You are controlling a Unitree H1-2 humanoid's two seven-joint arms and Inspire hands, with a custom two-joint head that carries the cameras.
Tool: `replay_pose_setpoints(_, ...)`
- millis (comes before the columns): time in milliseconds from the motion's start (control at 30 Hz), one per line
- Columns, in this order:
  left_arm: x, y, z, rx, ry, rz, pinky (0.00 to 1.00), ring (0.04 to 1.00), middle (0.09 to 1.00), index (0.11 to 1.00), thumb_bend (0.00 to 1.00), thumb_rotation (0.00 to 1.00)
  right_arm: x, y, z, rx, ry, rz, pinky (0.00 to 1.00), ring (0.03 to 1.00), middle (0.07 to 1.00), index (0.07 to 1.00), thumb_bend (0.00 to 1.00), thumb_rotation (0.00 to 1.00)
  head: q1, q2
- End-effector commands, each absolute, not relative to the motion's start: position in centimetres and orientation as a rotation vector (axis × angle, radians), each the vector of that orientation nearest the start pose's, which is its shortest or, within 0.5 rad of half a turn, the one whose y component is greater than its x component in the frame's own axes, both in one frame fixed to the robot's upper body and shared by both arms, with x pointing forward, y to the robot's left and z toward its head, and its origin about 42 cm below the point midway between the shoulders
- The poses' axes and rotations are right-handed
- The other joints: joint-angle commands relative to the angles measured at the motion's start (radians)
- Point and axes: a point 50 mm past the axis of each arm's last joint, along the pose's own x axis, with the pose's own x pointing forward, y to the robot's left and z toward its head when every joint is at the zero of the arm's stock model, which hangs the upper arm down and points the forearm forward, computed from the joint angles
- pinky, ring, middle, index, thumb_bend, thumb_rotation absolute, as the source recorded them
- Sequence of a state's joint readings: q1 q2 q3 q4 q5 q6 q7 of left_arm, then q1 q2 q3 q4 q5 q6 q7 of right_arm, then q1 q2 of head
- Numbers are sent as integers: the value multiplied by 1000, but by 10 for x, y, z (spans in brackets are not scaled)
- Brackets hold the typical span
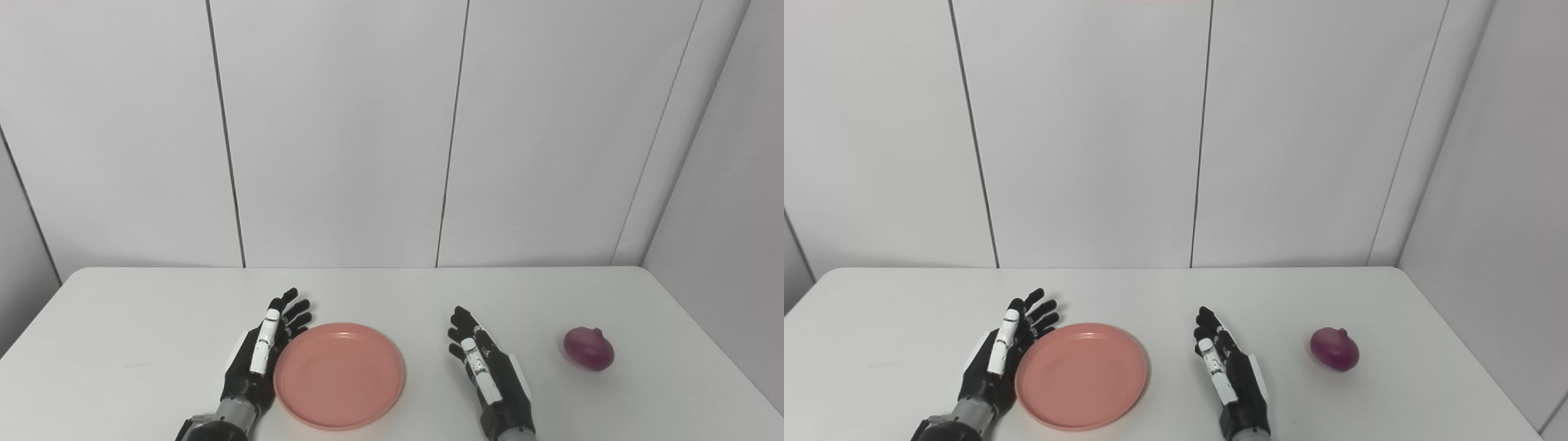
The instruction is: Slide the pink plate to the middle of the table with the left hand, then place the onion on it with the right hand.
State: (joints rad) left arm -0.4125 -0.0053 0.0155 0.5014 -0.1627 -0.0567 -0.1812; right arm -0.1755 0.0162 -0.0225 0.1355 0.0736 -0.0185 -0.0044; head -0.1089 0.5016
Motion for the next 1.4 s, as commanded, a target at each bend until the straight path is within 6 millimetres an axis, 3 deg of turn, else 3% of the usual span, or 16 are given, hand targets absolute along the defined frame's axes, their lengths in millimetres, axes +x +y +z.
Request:
replay_pose_setpoints(0, 403, 160, 93, -154, 83, -262, 904, 891, 899, 904, 560, 1000, 347, -198, 122, 90, -115, 37, 891, 906, 908, 904, 489, 717, 1, 1)
replay_pose_setpoints(733, 385, 137, 95, -154, 78, -275, 903, 896, 891, 894, 554, 1000, 346, -202, 126, 61, -135, 67, 910, 924, 933, 935, 455, 749, 3, 15)
replay_pose_setpoints(933, 383, 136, 97, -135, 70, -286, 898, 894, 892, 894, 550, 1000, 345, -208, 130, 56, -143, 84, 941, 946, 952, 964, 482, 828, 7, 26)
replay_pose_setpoints(1200, 382, 142, 97, -103, 57, -292, 922, 909, 907, 916, 544, 1000, 350, -228, 149, 4, -208, 52, 948, 952, 964, 974, 473, 905, 17, 49)
replay_pose_setpoints(1367, 382, 147, 97, -75, 52, -297, 919, 909, 914, 924, 547, 1000, 352, -237, 166, -43, -249, 26, 952, 949, 957, 968, 543, 830, 13, 62)
